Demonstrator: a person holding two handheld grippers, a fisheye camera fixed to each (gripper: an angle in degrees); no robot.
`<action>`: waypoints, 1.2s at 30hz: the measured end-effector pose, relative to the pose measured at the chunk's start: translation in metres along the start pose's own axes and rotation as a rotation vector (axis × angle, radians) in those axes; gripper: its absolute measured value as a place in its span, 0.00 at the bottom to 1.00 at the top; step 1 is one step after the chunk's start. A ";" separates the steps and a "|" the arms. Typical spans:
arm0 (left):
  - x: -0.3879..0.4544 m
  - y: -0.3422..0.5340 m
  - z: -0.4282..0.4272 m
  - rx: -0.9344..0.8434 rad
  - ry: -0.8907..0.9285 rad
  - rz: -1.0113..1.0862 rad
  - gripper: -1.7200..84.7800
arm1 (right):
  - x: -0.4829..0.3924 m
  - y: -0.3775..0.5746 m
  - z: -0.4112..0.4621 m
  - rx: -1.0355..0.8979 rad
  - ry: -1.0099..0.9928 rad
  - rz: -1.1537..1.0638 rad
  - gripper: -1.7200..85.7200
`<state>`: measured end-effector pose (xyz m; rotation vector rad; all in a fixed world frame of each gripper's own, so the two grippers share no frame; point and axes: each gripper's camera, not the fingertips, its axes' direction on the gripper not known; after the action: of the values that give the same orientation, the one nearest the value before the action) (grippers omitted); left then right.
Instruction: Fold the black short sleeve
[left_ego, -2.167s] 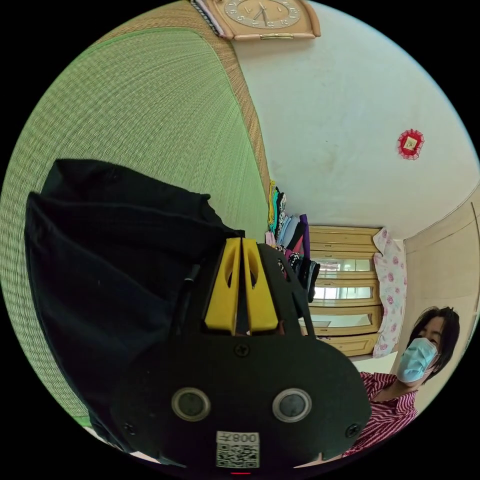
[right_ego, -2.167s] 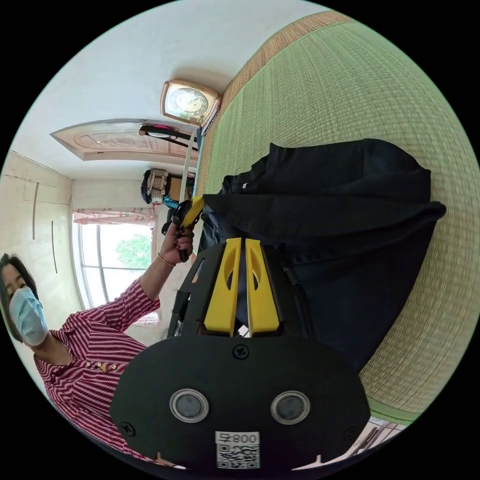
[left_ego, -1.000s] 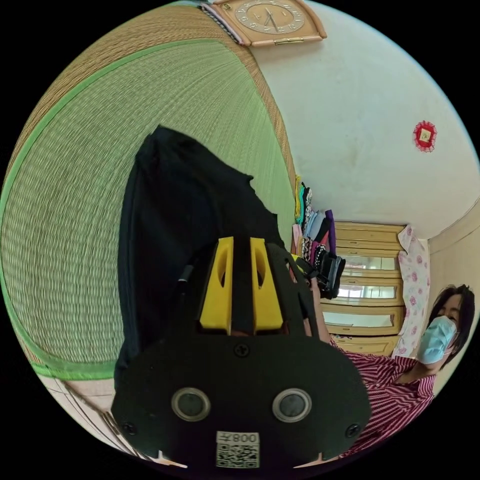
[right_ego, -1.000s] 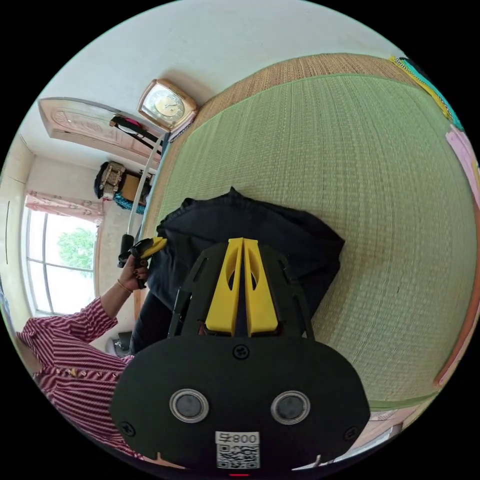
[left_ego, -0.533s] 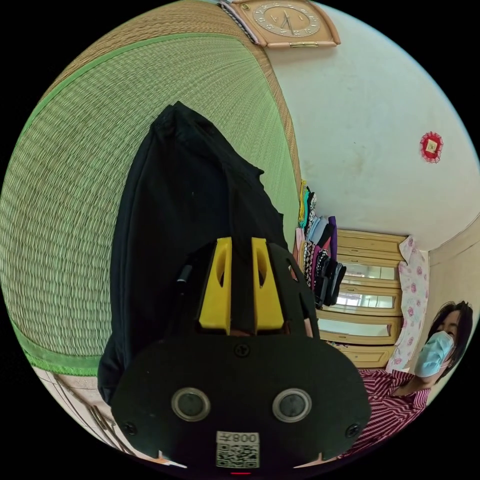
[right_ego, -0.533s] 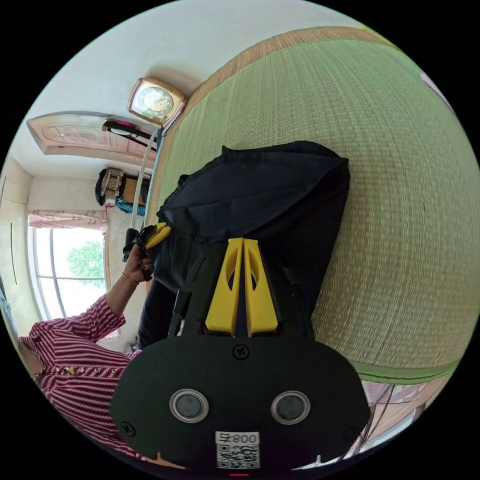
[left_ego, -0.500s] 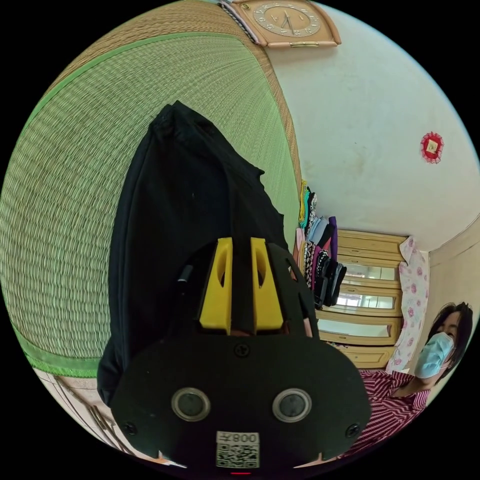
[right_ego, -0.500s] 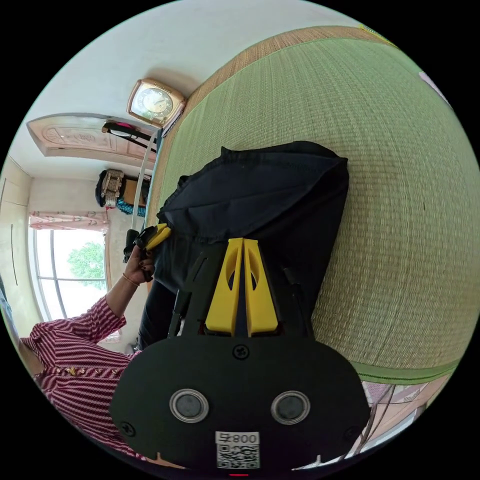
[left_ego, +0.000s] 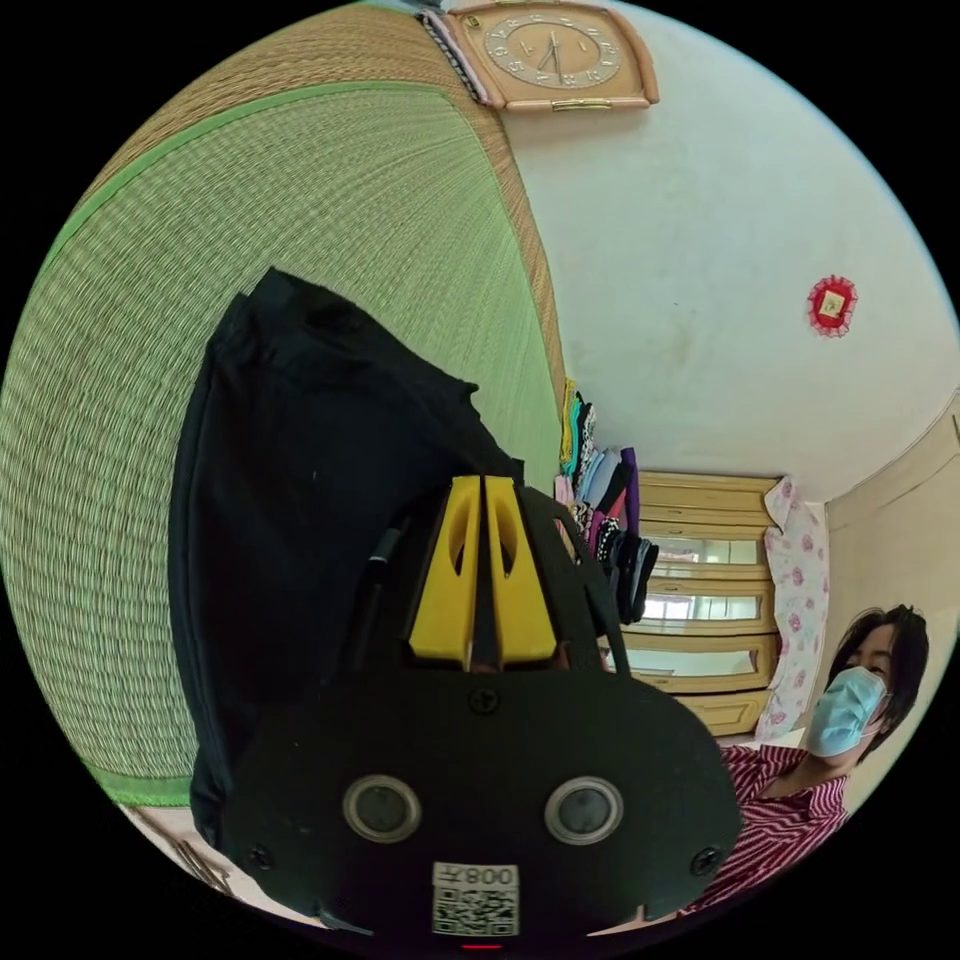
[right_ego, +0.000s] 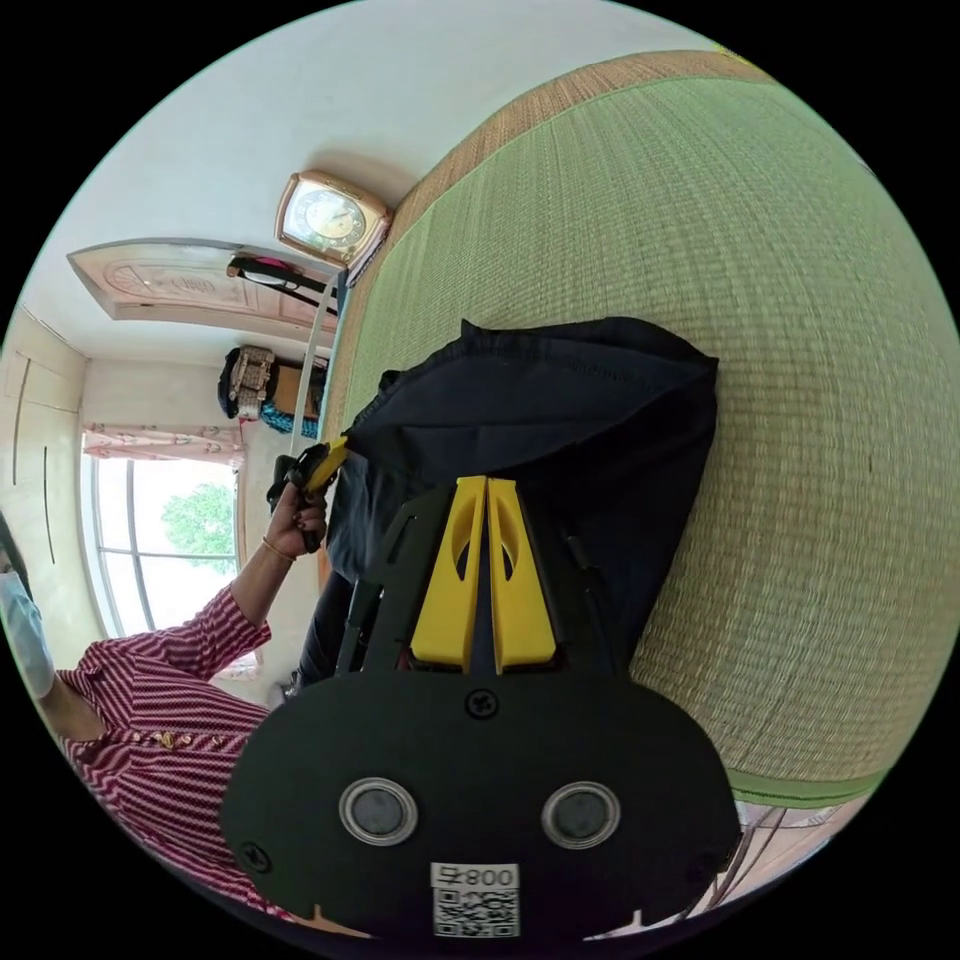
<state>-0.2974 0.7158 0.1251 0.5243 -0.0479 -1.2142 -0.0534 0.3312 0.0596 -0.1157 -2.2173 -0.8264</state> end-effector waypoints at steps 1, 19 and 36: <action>-0.002 -0.004 0.001 0.009 0.010 -0.001 0.03 | -0.001 0.000 0.006 -0.027 0.002 -0.010 0.02; -0.056 -0.040 0.025 0.005 0.028 -0.066 0.06 | -0.029 -0.070 0.031 -0.064 0.273 -0.125 0.02; -0.110 0.004 -0.014 0.056 -0.119 -0.038 0.07 | 0.022 -0.025 -0.003 0.014 0.231 -0.028 0.02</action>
<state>-0.3298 0.8210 0.1410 0.5037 -0.1743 -1.2834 -0.0754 0.3065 0.0629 0.0168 -2.0114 -0.7969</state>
